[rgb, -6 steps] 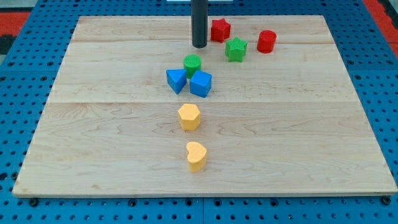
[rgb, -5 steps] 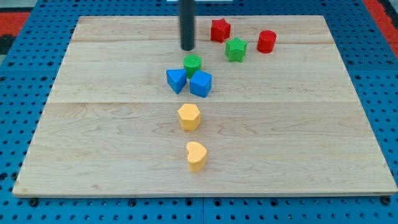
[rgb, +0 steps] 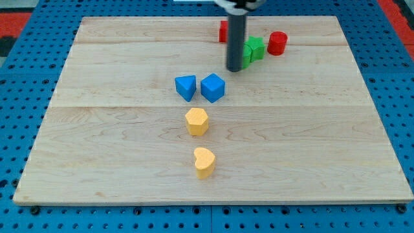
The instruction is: Place the green and blue blocks parallel to each other
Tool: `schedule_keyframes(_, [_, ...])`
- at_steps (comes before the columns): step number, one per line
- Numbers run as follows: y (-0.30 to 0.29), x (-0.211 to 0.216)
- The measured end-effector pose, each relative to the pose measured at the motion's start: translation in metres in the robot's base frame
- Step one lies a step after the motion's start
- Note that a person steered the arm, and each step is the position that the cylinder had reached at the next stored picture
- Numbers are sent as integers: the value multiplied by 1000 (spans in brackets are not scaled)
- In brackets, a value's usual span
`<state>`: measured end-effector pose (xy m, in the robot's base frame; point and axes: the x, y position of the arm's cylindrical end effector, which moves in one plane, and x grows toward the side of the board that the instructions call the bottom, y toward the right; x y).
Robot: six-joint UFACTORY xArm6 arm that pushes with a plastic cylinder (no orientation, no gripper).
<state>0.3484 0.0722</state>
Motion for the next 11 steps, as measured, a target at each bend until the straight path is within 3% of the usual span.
schedule_keyframes(1, [23,65])
schedule_keyframes(2, [-37,88])
schedule_keyframes(4, [-124,6])
schedule_keyframes(8, [-133,-85])
schedule_keyframes(10, [-79,36])
schedule_keyframes(11, [-103,71])
